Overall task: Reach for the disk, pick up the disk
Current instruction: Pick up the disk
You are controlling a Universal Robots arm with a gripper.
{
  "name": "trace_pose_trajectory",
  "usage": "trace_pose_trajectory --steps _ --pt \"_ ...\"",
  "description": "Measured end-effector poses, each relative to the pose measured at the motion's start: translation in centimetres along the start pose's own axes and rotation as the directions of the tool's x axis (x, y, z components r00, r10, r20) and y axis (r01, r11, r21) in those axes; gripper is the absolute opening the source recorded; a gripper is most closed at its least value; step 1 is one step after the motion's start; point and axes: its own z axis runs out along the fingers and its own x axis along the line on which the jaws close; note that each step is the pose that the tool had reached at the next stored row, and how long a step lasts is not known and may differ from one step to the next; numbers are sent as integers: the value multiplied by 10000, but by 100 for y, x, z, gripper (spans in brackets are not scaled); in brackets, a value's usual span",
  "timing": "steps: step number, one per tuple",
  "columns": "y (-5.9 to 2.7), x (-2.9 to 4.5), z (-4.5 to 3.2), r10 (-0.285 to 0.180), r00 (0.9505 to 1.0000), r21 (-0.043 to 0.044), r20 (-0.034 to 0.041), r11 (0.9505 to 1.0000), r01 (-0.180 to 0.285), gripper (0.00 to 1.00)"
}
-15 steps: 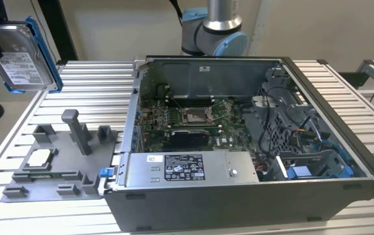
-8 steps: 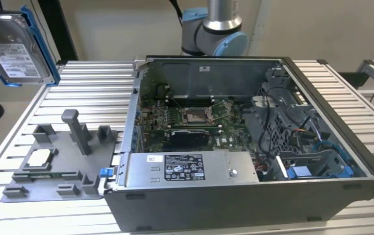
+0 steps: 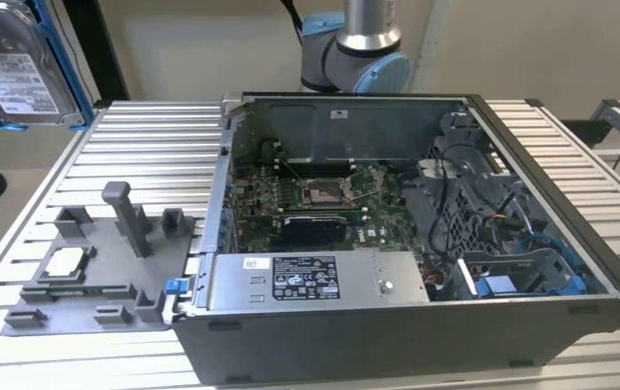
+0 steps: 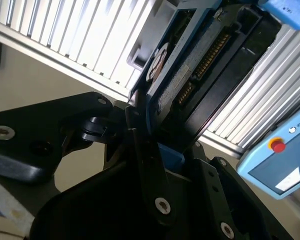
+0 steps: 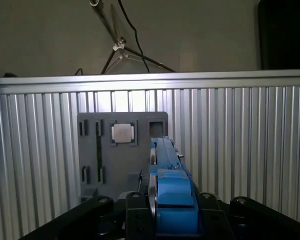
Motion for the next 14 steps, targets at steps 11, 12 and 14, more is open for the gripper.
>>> trace_pose_trajectory --steps 11,12,14 --pt "-2 -3 -134 0 10000 -2 -1 10000 0 0" --pt "-2 -3 -136 0 10000 0 0 10000 0 0" --pt "-2 -3 -137 0 10000 1 0 10000 0 0"
